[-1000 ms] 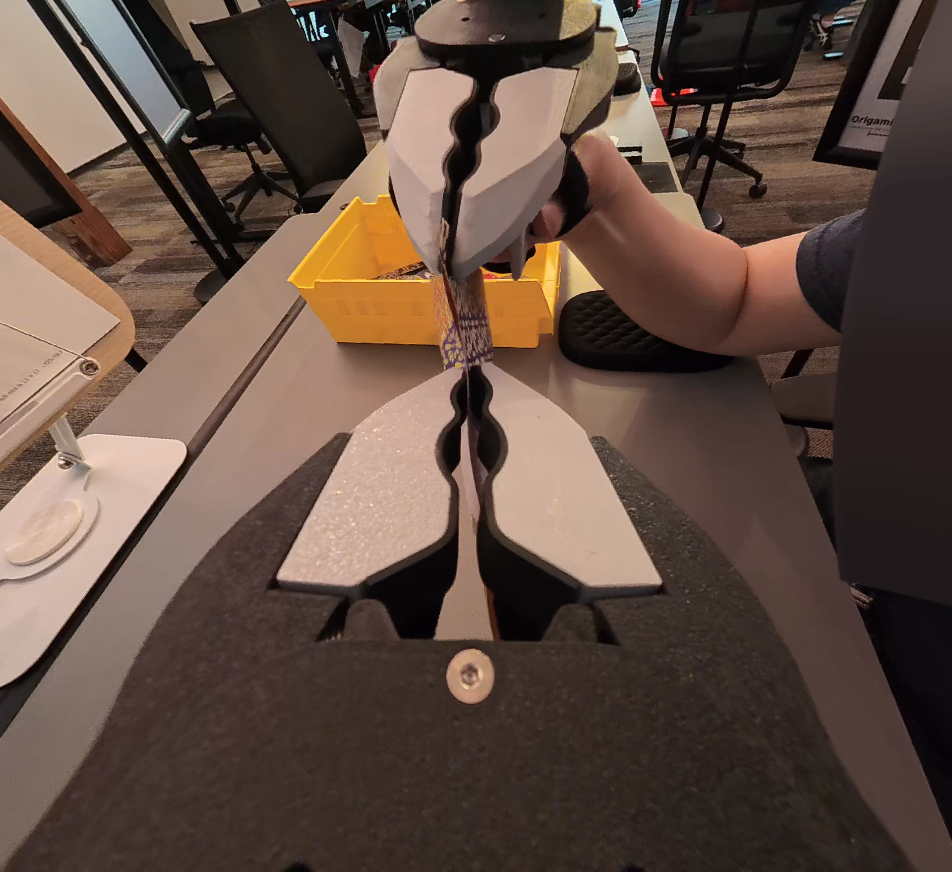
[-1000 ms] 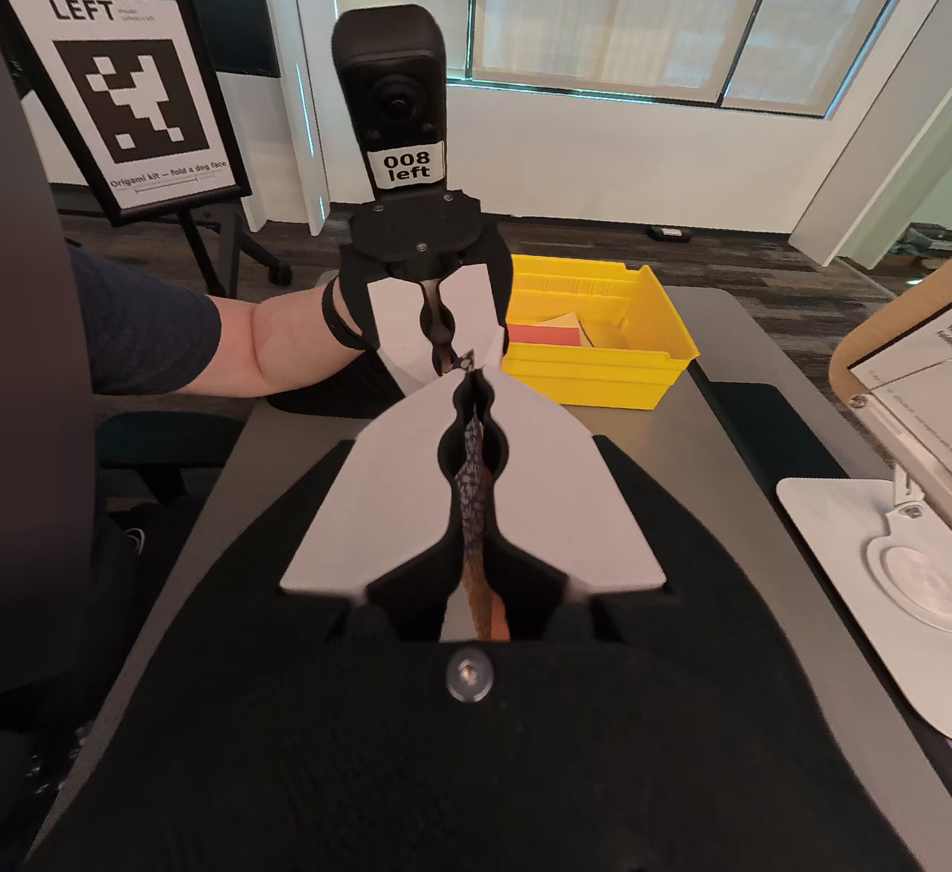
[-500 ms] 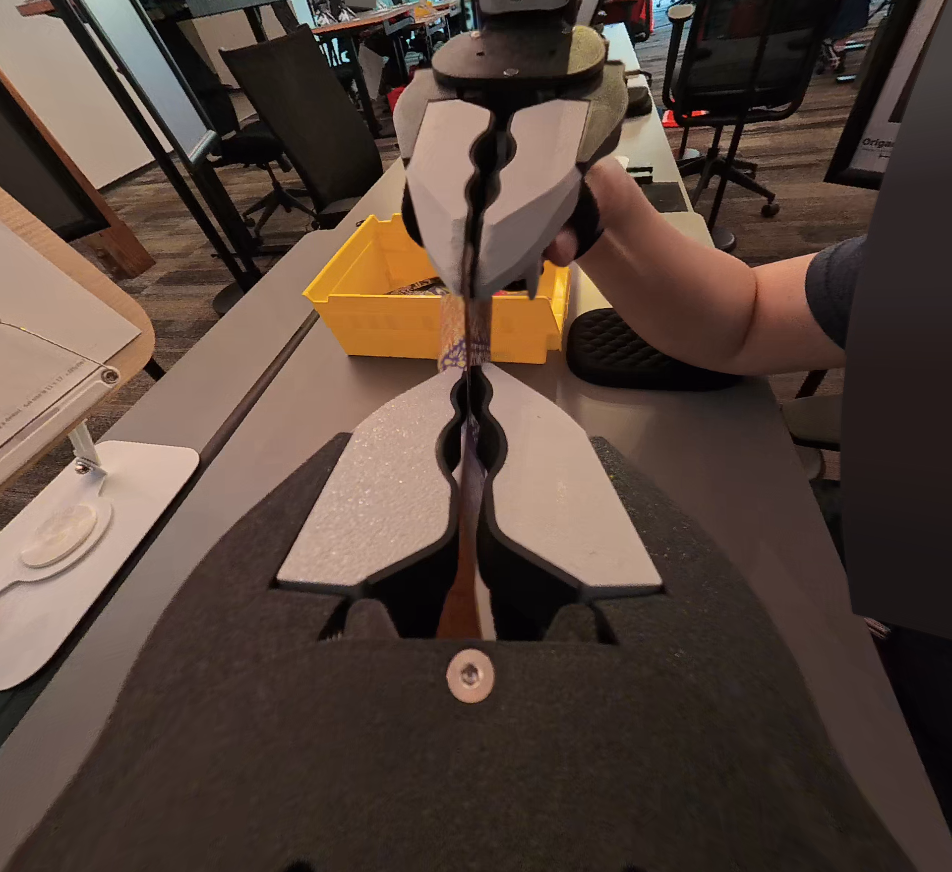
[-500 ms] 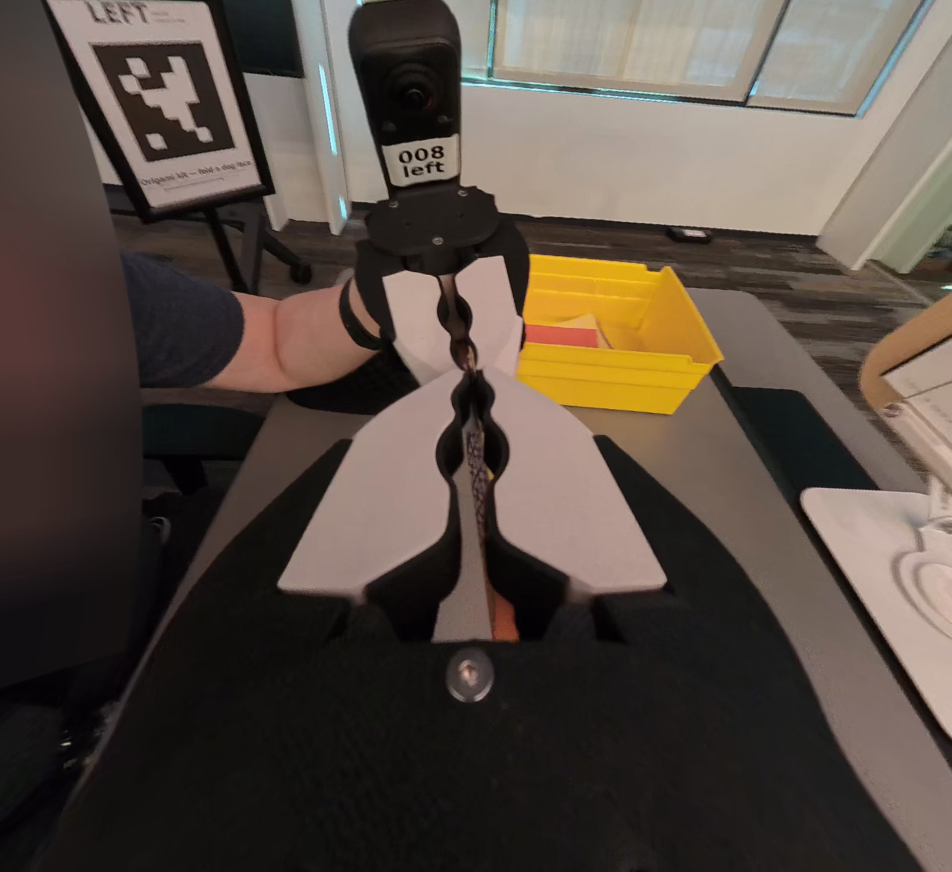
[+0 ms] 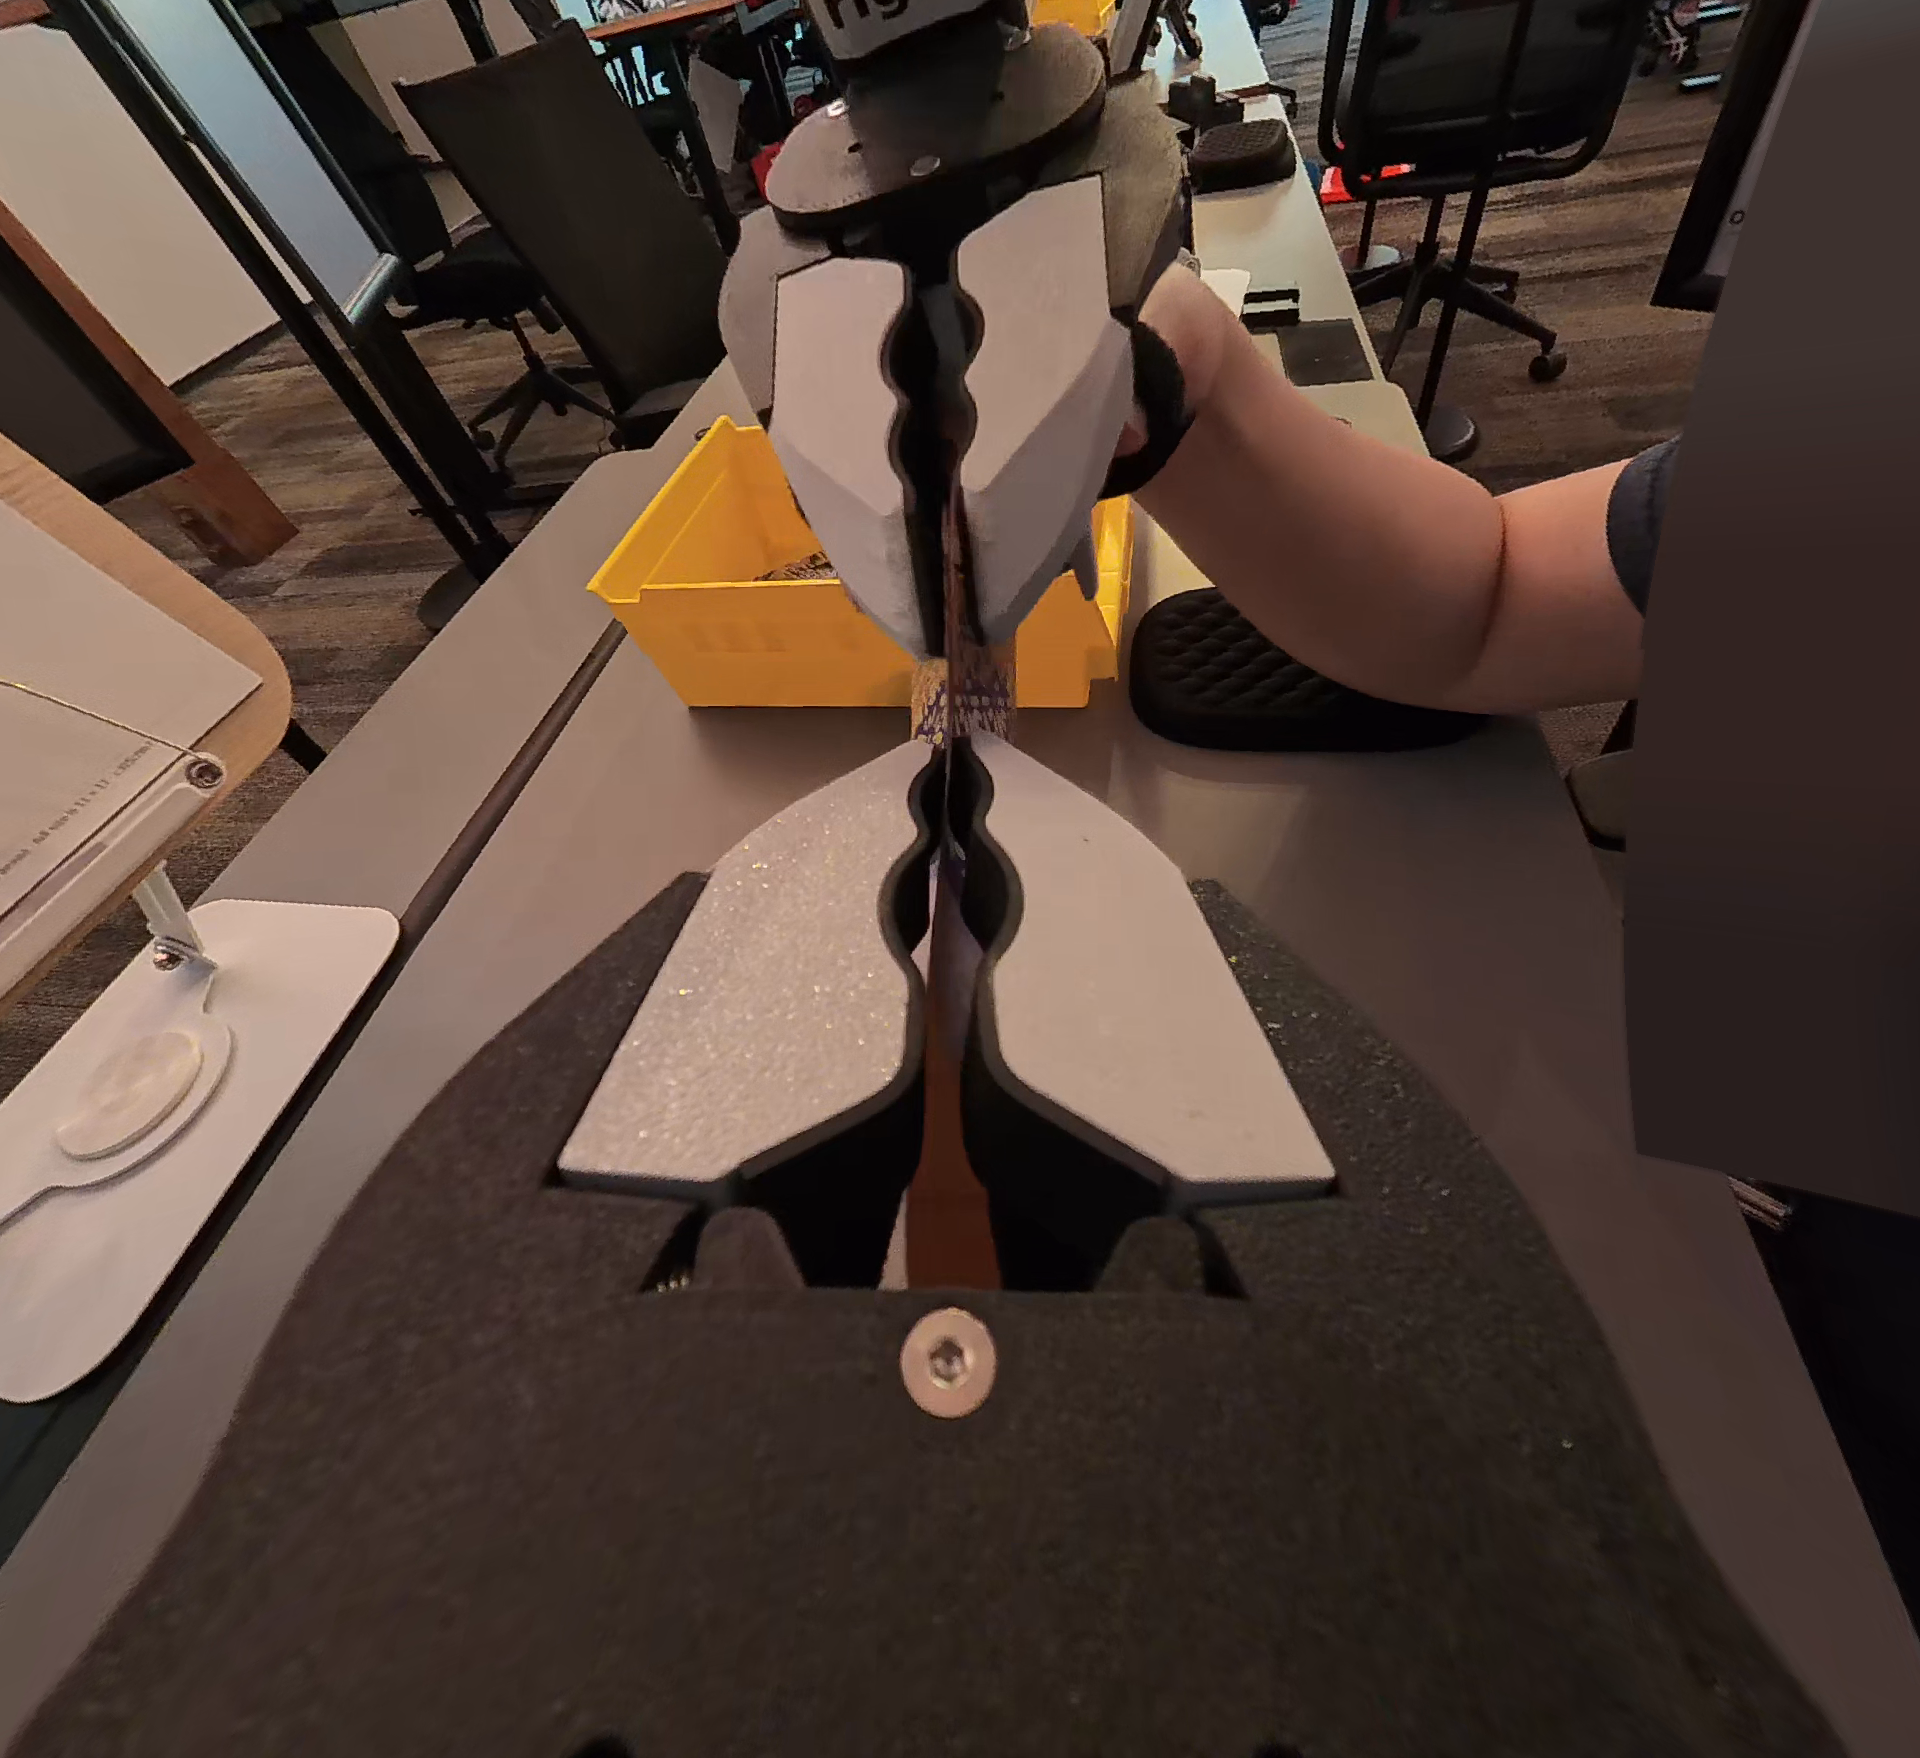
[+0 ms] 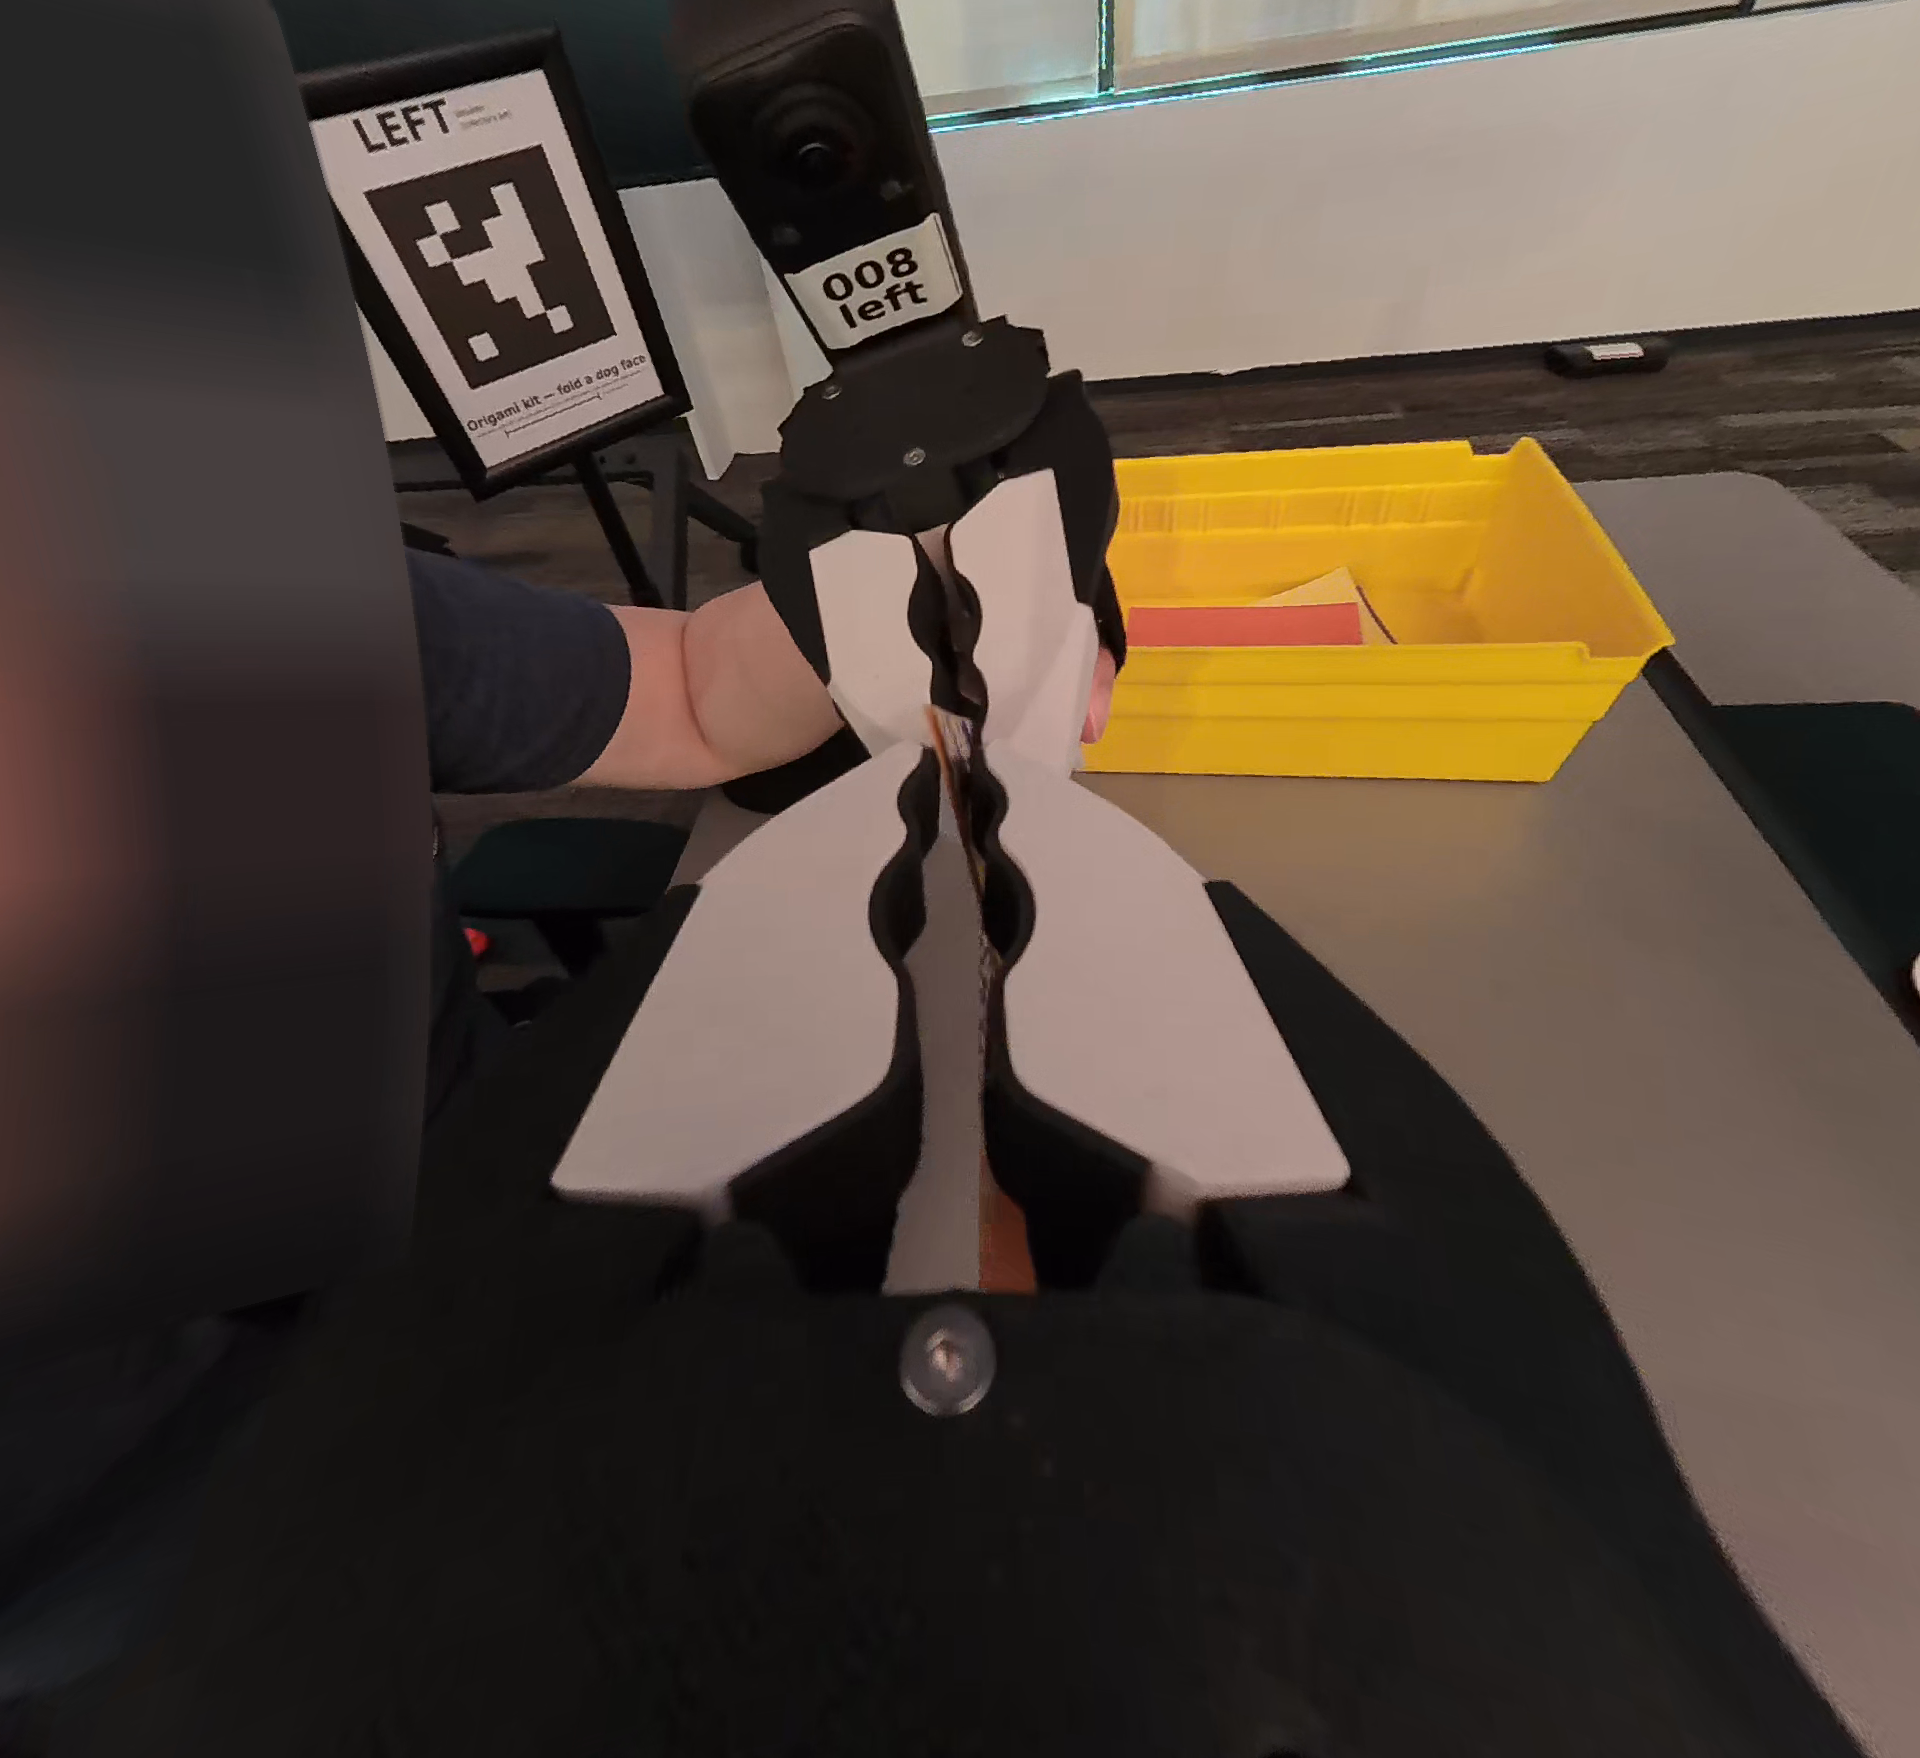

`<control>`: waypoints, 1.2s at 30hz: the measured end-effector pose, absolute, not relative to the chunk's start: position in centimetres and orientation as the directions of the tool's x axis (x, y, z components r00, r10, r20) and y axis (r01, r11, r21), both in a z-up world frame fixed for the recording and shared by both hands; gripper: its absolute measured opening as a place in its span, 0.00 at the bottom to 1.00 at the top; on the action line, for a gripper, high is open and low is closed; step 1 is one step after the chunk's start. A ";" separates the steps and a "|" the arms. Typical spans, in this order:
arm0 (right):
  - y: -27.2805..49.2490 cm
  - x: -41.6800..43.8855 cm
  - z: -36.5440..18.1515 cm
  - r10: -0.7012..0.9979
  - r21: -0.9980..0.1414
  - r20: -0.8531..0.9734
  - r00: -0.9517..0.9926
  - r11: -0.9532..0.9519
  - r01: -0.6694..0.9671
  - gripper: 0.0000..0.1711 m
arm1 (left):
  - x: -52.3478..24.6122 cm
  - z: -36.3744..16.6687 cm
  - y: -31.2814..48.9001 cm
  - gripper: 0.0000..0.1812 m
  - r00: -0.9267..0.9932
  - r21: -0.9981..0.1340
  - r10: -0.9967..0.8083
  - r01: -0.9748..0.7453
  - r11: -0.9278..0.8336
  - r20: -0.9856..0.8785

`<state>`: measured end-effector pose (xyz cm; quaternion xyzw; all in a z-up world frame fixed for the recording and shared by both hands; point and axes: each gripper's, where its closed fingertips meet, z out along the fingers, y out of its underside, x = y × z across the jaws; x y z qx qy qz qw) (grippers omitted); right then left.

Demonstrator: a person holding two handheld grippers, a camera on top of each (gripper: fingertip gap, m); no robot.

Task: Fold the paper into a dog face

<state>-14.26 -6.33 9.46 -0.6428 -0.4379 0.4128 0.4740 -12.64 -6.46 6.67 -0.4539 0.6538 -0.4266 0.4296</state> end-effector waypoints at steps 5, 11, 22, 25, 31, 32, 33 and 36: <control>-6.5 -14.0 9.9 0.955 -0.973 -0.137 0.262 -0.179 0.144 0.01 | -12.8 6.9 -6.5 0.00 -0.220 -0.948 -0.959 -0.222 0.229 -0.181; -6.0 -13.7 9.8 0.948 -0.974 -0.142 0.286 -0.186 0.132 0.01 | -12.7 6.9 -6.7 0.00 -0.226 -0.950 -0.958 -0.217 0.227 -0.177; -5.6 -13.6 10.1 0.932 -0.982 0.039 0.361 -0.031 0.186 0.01 | -12.6 7.3 -6.7 0.05 -0.225 -0.968 -0.968 -0.196 0.157 -0.112; -5.8 -13.8 10.0 0.929 -0.977 0.086 0.359 0.007 0.215 0.01 | -12.7 7.6 -6.7 0.07 -0.228 -0.974 -0.970 -0.187 0.130 -0.085; -6.4 -14.2 10.0 0.933 -0.968 0.157 0.323 0.082 0.237 0.01 | -12.9 8.1 -6.6 0.00 -0.237 -0.983 -0.971 -0.173 0.055 -0.012; -6.6 -14.3 9.9 0.938 -0.967 0.156 0.310 0.081 0.242 0.01 | -12.9 8.1 -6.5 0.00 -0.235 -0.983 -0.972 -0.173 0.065 -0.023; -6.8 -14.4 10.0 0.943 -0.968 0.148 0.299 0.077 0.239 0.04 | -12.9 8.1 -6.5 0.00 -0.231 -0.982 -0.972 -0.174 0.079 -0.037; -7.3 -14.3 10.5 0.958 -0.978 0.110 0.265 0.057 0.200 0.14 | -13.0 8.3 -6.5 0.00 -0.222 -0.981 -0.973 -0.170 0.097 -0.058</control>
